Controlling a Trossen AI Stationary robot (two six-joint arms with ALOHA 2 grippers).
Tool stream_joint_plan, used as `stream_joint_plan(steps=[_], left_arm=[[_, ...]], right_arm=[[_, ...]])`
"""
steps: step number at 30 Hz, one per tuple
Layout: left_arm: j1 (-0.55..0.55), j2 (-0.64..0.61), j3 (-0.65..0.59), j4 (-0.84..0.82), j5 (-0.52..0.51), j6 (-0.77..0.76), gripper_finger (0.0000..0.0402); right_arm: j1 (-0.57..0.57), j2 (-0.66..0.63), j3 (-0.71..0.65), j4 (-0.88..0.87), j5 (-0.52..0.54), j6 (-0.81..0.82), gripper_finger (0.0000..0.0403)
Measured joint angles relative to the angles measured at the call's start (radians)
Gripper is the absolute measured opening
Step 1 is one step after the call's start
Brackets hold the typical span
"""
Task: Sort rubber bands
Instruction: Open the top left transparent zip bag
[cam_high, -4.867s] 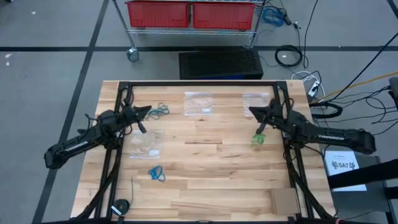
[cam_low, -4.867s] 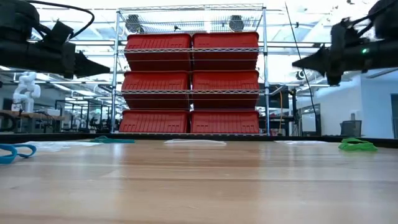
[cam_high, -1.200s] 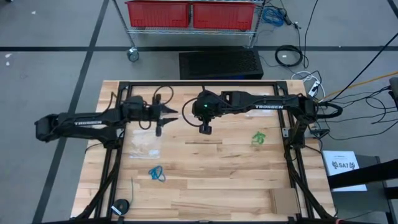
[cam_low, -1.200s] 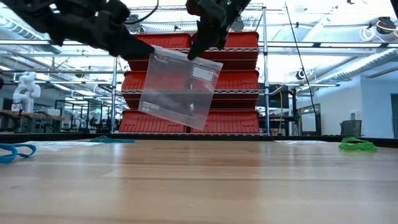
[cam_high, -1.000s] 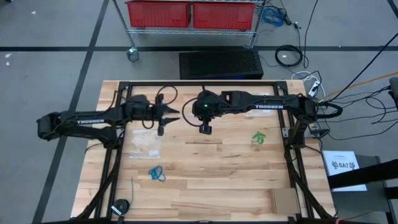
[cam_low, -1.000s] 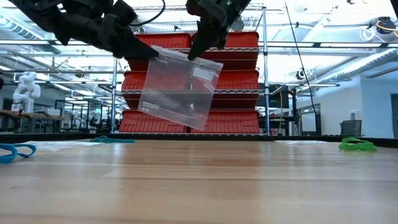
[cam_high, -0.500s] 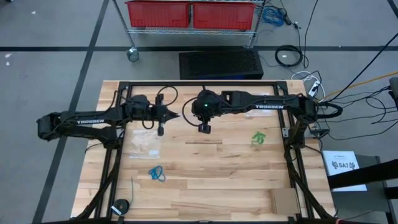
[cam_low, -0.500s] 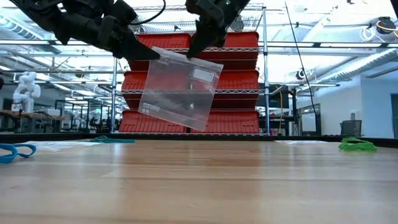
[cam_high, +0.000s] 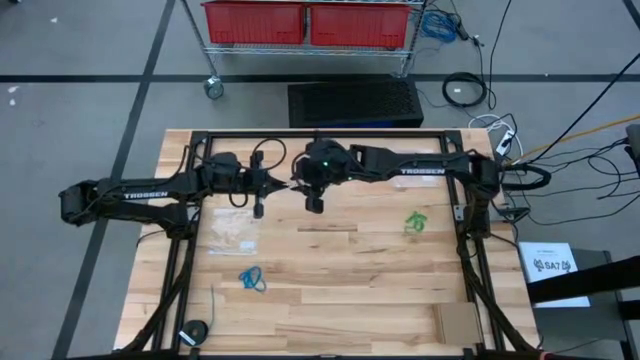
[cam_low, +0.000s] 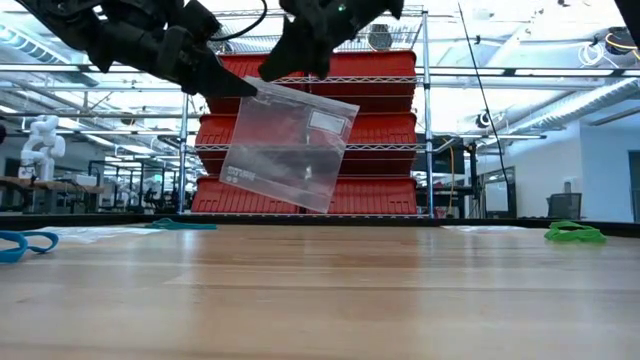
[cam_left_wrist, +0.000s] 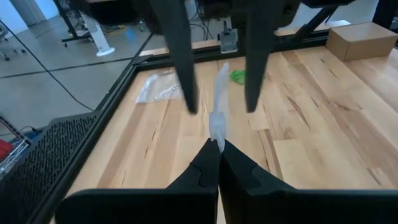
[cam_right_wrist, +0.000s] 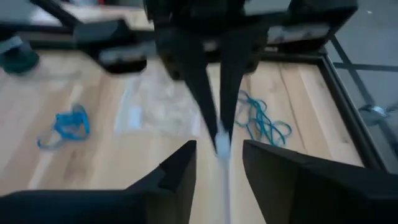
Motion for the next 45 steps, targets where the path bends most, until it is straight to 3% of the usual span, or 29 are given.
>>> stream_joint_plan(steps=[13,23,31,45], left_arm=[[0.0,0.0,0.0,0.013,0.0,-0.001,0.0001],[0.0,0.001,0.0,0.018,-0.004,-0.002,0.0],[0.0,0.001,0.0,0.016,-0.004,-0.004,0.0],[0.009,0.001,0.0,0.025,-0.025,-0.029,0.0]], right_arm=[[-0.014,0.01,0.0,0.008,-0.021,0.017,0.0044],[-0.015,0.028,0.0,0.012,0.031,0.017,0.0073],[-0.015,0.028,0.0,-0.006,0.022,0.0,0.0009],[-0.015,0.011,0.002,-0.228,0.036,0.022,0.001]])
